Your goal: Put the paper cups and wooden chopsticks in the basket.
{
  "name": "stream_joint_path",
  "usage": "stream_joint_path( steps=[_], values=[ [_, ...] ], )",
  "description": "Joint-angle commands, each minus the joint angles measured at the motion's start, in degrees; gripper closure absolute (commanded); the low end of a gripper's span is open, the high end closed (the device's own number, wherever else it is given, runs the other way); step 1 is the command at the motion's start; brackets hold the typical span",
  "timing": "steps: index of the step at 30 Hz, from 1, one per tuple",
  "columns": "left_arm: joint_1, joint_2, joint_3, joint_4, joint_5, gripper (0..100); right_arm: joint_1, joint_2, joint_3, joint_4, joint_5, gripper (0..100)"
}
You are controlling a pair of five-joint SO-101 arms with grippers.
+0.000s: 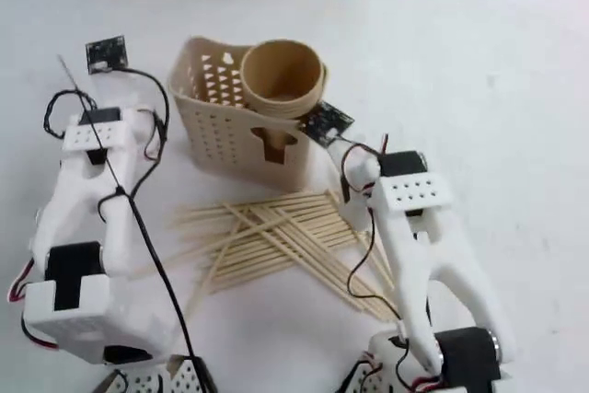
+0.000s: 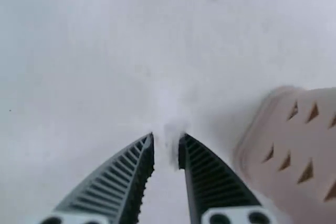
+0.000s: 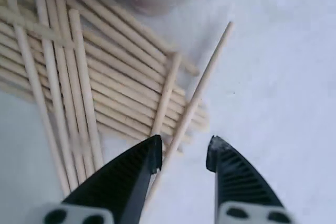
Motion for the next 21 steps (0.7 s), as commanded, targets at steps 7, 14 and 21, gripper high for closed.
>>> stream_joint_path(
  steps=[7, 14, 21],
  values=[
    [-0.4, -0.6, -0.2, -1.6, 0.5, 90, 1.9, 1.8, 2.0, -4.3, -15.8, 84.7],
    [0.0, -0.6, -0.2, -1.7, 0.5, 90, 3.2, 0.0, 2.5, -4.4, -15.7, 84.7],
    [0.0, -0.6, 0.0, -2.1, 0.5, 90, 3.1, -12.7, 6.3, -2.3, -20.7, 84.7]
  ],
)
